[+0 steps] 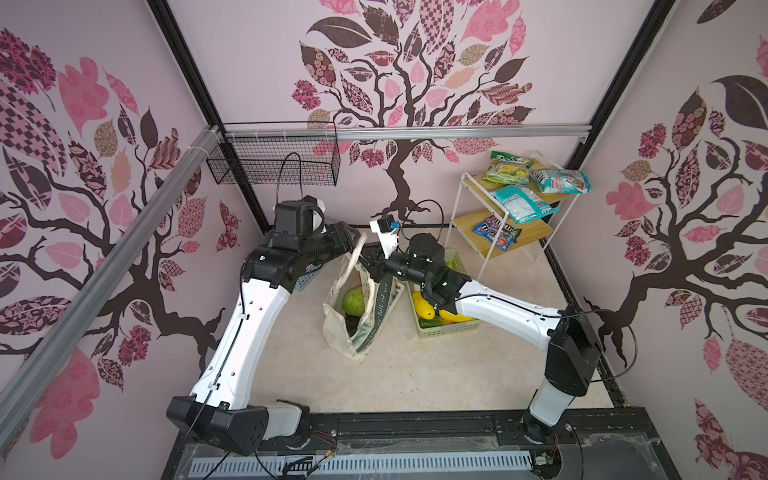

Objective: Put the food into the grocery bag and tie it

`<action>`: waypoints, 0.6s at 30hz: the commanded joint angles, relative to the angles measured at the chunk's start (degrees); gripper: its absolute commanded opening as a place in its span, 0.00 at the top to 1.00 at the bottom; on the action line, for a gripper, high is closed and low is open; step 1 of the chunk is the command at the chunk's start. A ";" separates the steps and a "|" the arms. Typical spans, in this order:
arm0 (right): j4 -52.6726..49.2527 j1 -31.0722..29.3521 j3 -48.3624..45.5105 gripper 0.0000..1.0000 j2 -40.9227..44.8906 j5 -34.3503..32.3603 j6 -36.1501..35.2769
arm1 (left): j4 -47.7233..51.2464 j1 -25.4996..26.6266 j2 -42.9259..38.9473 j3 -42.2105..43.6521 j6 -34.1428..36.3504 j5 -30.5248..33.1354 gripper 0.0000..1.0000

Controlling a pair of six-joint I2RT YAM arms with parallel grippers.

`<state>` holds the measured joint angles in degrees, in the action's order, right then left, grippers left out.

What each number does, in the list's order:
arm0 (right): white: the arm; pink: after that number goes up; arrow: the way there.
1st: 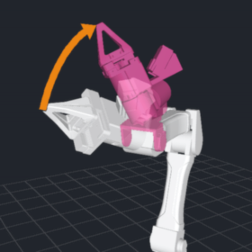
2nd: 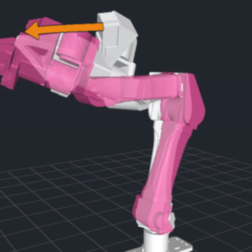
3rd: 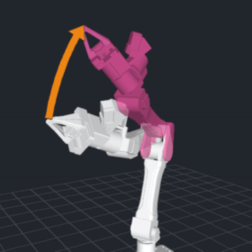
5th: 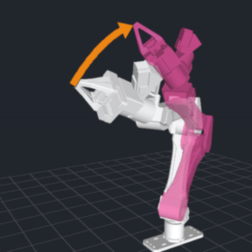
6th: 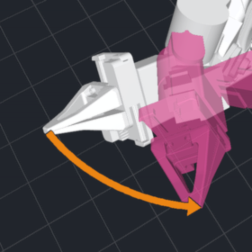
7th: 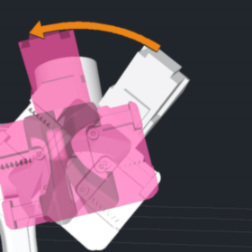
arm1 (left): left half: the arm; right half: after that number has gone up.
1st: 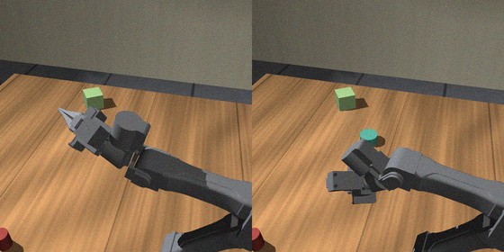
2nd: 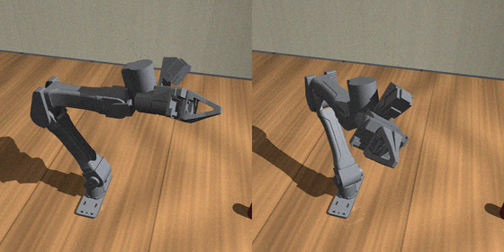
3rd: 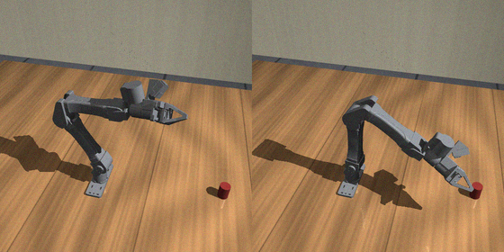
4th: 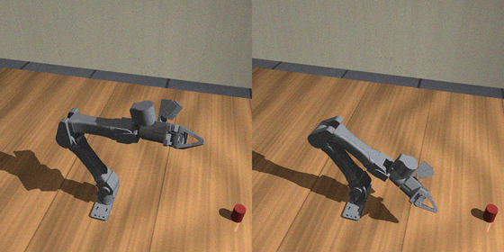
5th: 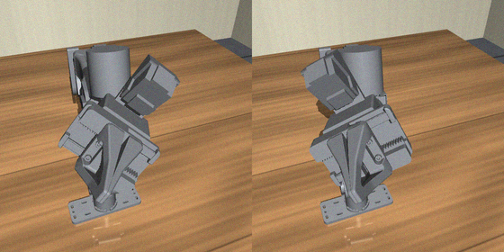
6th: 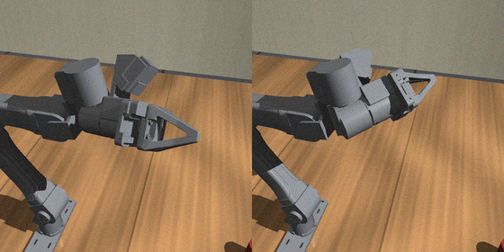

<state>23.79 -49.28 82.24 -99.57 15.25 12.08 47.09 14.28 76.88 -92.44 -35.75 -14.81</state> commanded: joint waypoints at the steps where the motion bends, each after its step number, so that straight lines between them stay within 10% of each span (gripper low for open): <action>1: 1.59 -1.19 0.78 0.84 1.47 3.53 -1.27 | -2.60 0.09 0.57 1.21 -0.21 -1.53 0.45; 11: 2.03 -1.35 -0.58 0.73 3.10 3.57 -1.09 | -3.46 0.07 0.37 1.28 0.45 -2.42 0.82; 18: -6.76 -1.26 -2.64 0.58 8.82 -0.90 -3.63 | -3.20 -0.26 -0.34 0.61 1.63 -2.42 0.90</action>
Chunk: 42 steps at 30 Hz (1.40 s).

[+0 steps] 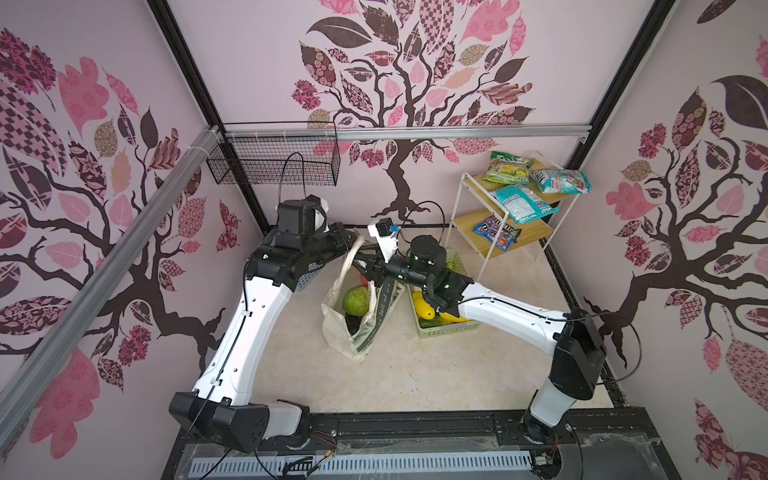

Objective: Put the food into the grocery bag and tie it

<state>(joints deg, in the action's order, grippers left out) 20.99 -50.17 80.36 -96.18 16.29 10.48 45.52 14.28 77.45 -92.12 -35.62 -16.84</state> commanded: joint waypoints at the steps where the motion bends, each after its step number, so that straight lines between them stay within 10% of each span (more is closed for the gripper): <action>1: -4.85 -0.36 -1.53 0.56 6.44 -2.02 -2.60 | -1.70 -0.31 -0.85 0.11 1.54 -0.70 0.91; 18: -14.14 7.60 -10.67 0.49 12.63 -0.66 -3.30 | -1.88 -0.36 -0.90 -0.40 2.92 -3.39 0.96; 26: 3.09 7.00 -15.07 0.50 8.20 15.14 -0.08 | -1.89 -0.49 -0.53 -0.78 2.83 -5.10 0.96; 42: 23.03 4.34 -10.22 0.37 -3.79 25.94 3.99 | -2.01 -0.89 0.64 -0.10 2.30 -9.31 0.97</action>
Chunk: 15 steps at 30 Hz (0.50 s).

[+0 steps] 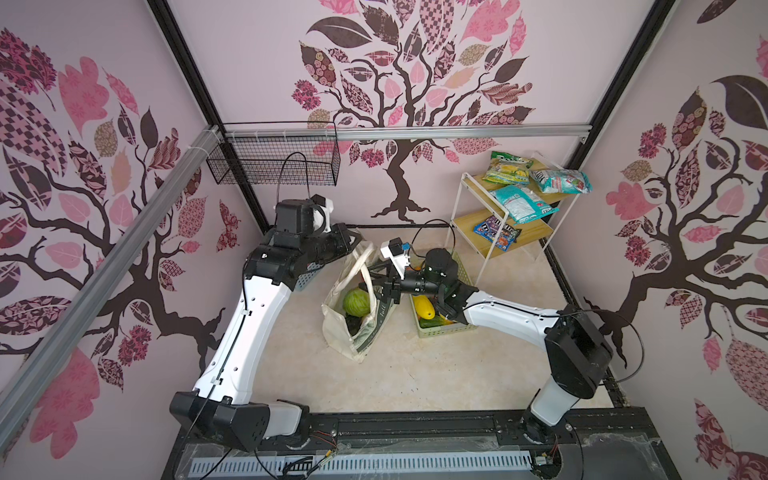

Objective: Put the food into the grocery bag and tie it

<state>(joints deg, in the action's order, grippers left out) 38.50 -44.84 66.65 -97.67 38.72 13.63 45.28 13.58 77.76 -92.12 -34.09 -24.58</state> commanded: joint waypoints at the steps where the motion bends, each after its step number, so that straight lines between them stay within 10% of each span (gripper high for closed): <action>1: 5.91 -1.20 4.37 0.36 -2.98 3.75 0.58 | -1.86 -0.14 0.34 -0.10 0.63 -1.68 0.97; 15: 9.97 -3.53 13.67 0.30 -12.03 4.41 0.93 | -1.74 -0.46 1.04 -0.51 -0.81 0.41 0.99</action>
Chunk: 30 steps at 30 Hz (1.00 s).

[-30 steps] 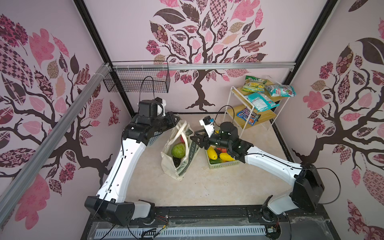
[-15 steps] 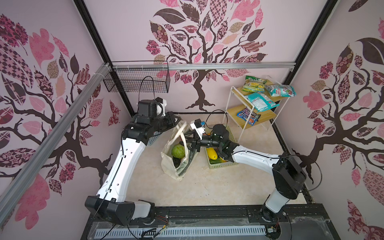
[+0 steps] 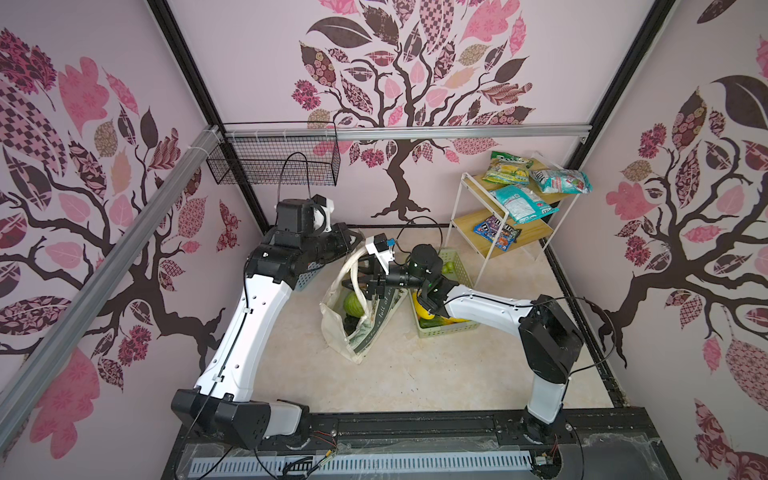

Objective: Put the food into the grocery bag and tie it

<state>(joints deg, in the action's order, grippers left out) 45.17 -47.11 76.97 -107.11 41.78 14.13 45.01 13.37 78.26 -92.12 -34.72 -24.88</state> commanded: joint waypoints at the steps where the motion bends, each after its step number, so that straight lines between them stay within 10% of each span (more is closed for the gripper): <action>1: 3.54 -1.40 3.96 0.30 -3.35 1.31 0.47 | -1.38 -0.25 0.59 -0.52 -0.13 0.80 1.00; 11: 7.92 -2.28 7.23 0.38 -7.93 -2.06 3.20 | -0.63 -0.53 0.80 -0.57 -0.09 1.33 1.00; 19: 9.81 -2.42 5.26 0.73 -6.52 -2.32 6.68 | -1.21 -2.22 0.09 0.57 -0.39 0.78 1.00; 30: -10.63 -1.47 -4.19 0.97 7.63 -24.01 9.30 | -7.15 -14.45 -4.60 8.88 -1.65 -6.88 1.00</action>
<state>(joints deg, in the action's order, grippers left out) 41.21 -49.32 74.08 -105.78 27.46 21.52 41.60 1.93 76.18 -86.17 -36.40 -29.69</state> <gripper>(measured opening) 0.116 0.098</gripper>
